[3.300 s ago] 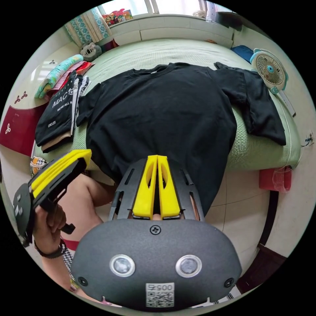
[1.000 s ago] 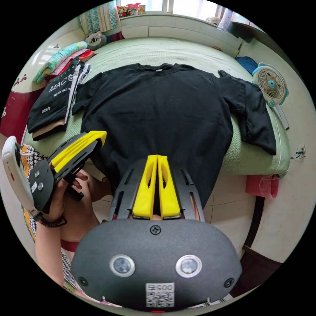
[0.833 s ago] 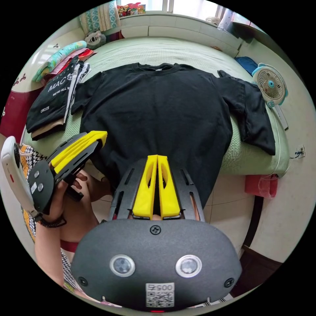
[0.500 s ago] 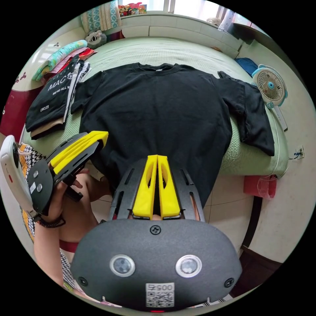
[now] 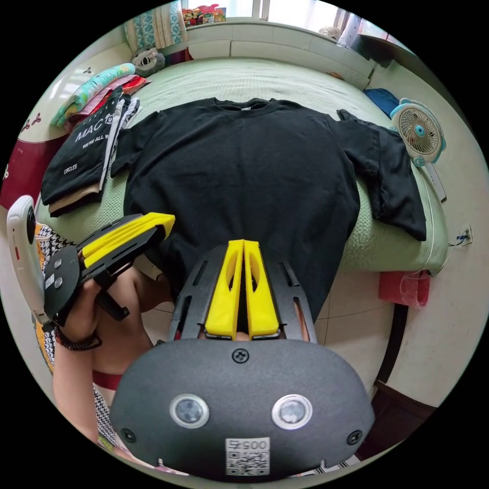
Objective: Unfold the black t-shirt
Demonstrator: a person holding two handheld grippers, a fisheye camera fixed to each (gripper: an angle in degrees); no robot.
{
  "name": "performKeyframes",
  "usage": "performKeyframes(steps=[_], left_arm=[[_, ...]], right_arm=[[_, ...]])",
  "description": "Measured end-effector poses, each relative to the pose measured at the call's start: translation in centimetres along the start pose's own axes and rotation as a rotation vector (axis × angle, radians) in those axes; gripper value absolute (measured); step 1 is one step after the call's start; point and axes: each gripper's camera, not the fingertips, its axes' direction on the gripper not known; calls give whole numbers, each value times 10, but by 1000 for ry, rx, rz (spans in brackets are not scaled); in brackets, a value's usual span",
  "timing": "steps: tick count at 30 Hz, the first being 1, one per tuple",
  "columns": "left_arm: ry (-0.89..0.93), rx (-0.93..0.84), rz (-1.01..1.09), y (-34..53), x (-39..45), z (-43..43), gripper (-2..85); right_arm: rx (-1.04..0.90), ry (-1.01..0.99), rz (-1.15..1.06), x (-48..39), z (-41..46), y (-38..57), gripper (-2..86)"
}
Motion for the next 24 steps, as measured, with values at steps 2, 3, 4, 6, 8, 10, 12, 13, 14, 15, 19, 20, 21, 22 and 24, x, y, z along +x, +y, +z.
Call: performKeyframes(steps=[2, 3, 4, 6, 8, 10, 12, 13, 14, 15, 19, 20, 21, 22, 24], left_arm=[[-14, 5, 10, 0, -1, -1, -3], [-18, 6, 13, 0, -1, -1, -3], [-19, 10, 23, 0, -2, -2, -3], [-15, 15, 28, 0, -3, -3, -3], [-13, 7, 34, -1, -5, -4, -3], [-7, -4, 41, -2, -6, -4, -2], [-10, 4, 45, -2, -8, -6, -2], [-18, 39, 51, -1, -8, -9, -2], [-30, 93, 58, 1, -9, -14, -2], [-36, 122, 62, 2, -9, -16, -2], [-121, 227, 66, 5, -14, -27, -3], [-138, 228, 73, 4, -16, -27, -3], [-148, 223, 75, 3, -18, -27, -3], [-176, 203, 71, 0, -22, -27, -3], [-228, 164, 38, -5, -31, -27, -3]], right_arm=[[0, -1, 0, 0, 0, 0, -9], [0, -2, 0, 0, 0, -1, -9], [0, -2, 1, 0, 0, -1, -9], [0, -3, 1, 0, 0, -1, -9], [1, -3, 1, 0, 0, -1, -9], [2, -5, 1, -1, 0, -2, -9], [1, -6, 1, -1, 0, -3, -9], [0, -6, 1, -1, 0, -3, -9], [0, -6, 1, -2, 0, -4, -9], [0, -5, 1, -2, 0, -4, -9], [0, -2, 2, -4, -1, -6, -9], [0, -1, 2, -5, 0, -6, -9], [-2, 1, 1, -6, 0, -7, -9], [-3, 2, 1, -7, 0, -8, -9], [-8, 2, 3, -8, 0, -10, -9]])
